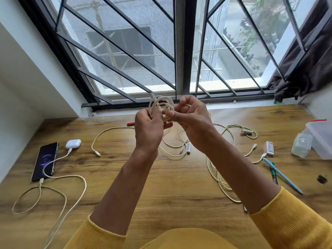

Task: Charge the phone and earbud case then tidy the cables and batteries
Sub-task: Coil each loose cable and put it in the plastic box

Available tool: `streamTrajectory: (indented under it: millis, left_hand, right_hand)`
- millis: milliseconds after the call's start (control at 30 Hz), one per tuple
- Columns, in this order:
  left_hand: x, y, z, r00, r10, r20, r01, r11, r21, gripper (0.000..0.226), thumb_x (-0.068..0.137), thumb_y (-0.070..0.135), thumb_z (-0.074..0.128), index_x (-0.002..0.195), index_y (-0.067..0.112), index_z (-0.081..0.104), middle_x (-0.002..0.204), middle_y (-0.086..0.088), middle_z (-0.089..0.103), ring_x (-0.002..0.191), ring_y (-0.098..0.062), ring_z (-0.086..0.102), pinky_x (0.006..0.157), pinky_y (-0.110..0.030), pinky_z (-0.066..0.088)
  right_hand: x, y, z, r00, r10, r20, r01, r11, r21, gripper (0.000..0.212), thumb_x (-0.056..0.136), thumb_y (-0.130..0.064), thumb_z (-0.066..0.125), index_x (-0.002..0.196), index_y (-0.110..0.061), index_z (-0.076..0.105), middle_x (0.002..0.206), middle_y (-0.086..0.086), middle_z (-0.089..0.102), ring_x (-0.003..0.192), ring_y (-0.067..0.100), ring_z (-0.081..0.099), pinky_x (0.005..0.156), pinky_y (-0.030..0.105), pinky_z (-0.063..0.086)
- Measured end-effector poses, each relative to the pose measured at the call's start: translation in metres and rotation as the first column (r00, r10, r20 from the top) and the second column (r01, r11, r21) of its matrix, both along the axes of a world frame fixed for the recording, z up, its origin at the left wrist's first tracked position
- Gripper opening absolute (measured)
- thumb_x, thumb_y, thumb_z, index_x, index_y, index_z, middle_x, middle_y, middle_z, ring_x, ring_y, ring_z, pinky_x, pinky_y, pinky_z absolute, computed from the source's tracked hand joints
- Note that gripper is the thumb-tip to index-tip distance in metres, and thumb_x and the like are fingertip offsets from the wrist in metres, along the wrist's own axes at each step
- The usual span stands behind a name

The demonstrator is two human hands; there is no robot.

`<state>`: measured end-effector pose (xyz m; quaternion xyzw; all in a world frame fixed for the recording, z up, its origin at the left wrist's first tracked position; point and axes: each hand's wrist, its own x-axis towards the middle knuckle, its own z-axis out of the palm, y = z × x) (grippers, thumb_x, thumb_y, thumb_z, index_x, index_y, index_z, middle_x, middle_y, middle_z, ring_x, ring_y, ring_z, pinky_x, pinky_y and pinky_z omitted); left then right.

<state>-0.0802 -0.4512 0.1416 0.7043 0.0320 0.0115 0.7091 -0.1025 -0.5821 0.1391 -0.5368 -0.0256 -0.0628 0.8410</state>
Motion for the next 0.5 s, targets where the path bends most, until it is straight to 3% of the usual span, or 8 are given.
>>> streamTrajectory:
  millis: [67,167,300,367,433,500]
  left_hand:
    - [0.005,0.001,-0.001,0.999,-0.004,-0.045,0.002,0.999,-0.047,0.023,0.108,0.018,0.059,0.116,-0.004,0.064,0.103,-0.021,0.077,0.089,-0.03,0.079,0.069,-0.035,0.064]
    - [0.005,0.003,0.002,0.99,-0.048,-0.13,0.022,0.981,-0.193,0.036,0.103,0.012,0.068,0.131,-0.006,0.054,0.112,-0.023,0.074,0.092,-0.03,0.079,0.072,-0.035,0.063]
    - [0.005,0.009,0.009,0.955,-0.202,-0.217,0.103,0.912,-0.398,0.012,0.104,0.008,0.062,0.112,-0.001,0.064,0.087,-0.008,0.078,0.08,-0.017,0.075,0.083,-0.041,0.064]
    - [0.004,0.012,0.012,0.925,-0.265,-0.273,0.102,0.863,-0.494,0.007,0.102,0.005,0.064,0.105,0.0,0.068,0.087,-0.009,0.075,0.075,-0.016,0.074,0.08,-0.04,0.065]
    - [0.003,0.013,0.015,0.888,-0.319,-0.331,0.084,0.821,-0.565,0.02,0.098,0.003,0.067,0.117,-0.002,0.068,0.095,-0.012,0.072,0.073,-0.016,0.073,0.078,-0.038,0.064]
    - [0.004,0.013,0.014,0.851,-0.372,-0.37,0.069,0.779,-0.624,0.035,0.095,0.004,0.068,0.129,-0.002,0.066,0.097,-0.01,0.073,0.079,-0.017,0.072,0.086,-0.038,0.061]
  right_hand:
    - [-0.001,-0.002,0.001,0.999,0.046,-0.001,-0.046,0.998,0.048,0.04,0.088,0.02,0.067,0.097,-0.012,0.045,0.081,0.012,0.069,0.077,0.022,0.075,0.075,0.029,0.059]
    - [-0.001,-0.004,0.002,0.996,0.094,0.003,-0.094,0.991,0.095,0.031,0.085,0.009,0.069,0.094,-0.013,0.048,0.085,0.013,0.068,0.085,0.024,0.073,0.08,0.031,0.058]
    - [0.001,-0.007,-0.003,0.996,0.092,-0.014,-0.089,0.985,0.148,0.024,0.092,0.012,0.062,0.094,-0.01,0.055,0.093,0.017,0.067,0.088,0.024,0.073,0.085,0.033,0.057]
    - [0.001,-0.008,-0.006,0.996,0.069,-0.053,-0.057,0.979,0.195,0.023,0.097,0.015,0.055,0.102,-0.007,0.06,0.098,0.019,0.07,0.089,0.025,0.074,0.086,0.034,0.059]
    - [0.001,-0.009,-0.009,0.995,0.061,-0.079,-0.04,0.968,0.247,0.028,0.099,0.014,0.051,0.115,-0.005,0.063,0.102,0.021,0.071,0.093,0.028,0.075,0.088,0.035,0.06]
    - [0.0,-0.008,-0.011,0.993,0.064,-0.098,-0.036,0.962,0.272,0.032,0.1,0.013,0.05,0.123,-0.003,0.065,0.106,0.023,0.072,0.098,0.029,0.074,0.09,0.034,0.059]
